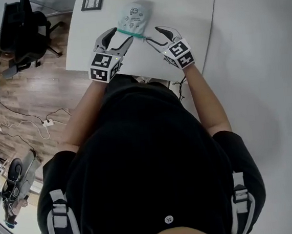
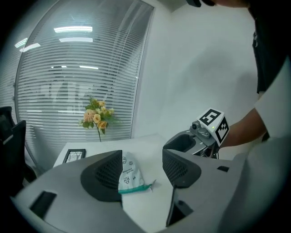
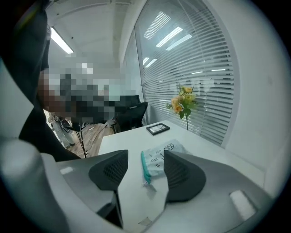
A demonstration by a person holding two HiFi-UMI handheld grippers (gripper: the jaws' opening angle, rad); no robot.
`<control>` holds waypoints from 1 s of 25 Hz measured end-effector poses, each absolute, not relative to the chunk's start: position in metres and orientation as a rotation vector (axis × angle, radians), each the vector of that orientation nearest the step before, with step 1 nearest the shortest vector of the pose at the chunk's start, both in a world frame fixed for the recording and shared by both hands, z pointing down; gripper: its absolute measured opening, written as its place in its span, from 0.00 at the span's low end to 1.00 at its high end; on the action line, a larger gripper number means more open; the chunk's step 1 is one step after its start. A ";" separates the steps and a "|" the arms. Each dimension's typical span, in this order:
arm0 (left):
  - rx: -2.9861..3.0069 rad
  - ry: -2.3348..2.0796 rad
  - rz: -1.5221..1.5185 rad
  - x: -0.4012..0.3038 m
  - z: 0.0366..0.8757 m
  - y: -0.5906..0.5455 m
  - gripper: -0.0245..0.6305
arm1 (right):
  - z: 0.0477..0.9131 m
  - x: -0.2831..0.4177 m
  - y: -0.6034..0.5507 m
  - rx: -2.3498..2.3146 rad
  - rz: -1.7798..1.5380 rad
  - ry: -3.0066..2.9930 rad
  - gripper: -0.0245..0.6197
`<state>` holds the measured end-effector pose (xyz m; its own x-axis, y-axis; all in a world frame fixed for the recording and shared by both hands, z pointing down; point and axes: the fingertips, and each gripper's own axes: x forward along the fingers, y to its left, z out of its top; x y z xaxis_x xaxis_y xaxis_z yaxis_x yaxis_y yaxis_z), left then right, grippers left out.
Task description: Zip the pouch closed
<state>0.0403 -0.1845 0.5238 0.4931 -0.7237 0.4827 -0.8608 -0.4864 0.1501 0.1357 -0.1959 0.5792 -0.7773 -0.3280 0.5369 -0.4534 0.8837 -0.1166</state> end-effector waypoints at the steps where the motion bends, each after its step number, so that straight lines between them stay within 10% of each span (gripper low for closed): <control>1: 2.354 -1.316 0.531 0.044 0.533 -0.184 0.46 | 0.587 0.136 -0.196 0.542 0.330 -2.523 0.43; 25: 2.037 -1.093 0.851 0.095 0.704 -0.169 0.39 | 0.726 0.126 -0.192 0.294 0.309 -2.255 0.30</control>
<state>0.0950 -0.1690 0.7045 0.4374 -0.4359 0.7865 -0.8695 -0.4283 0.2461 0.1257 -0.1917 0.7260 -0.6349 -0.1085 0.7649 -0.3105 0.9425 -0.1240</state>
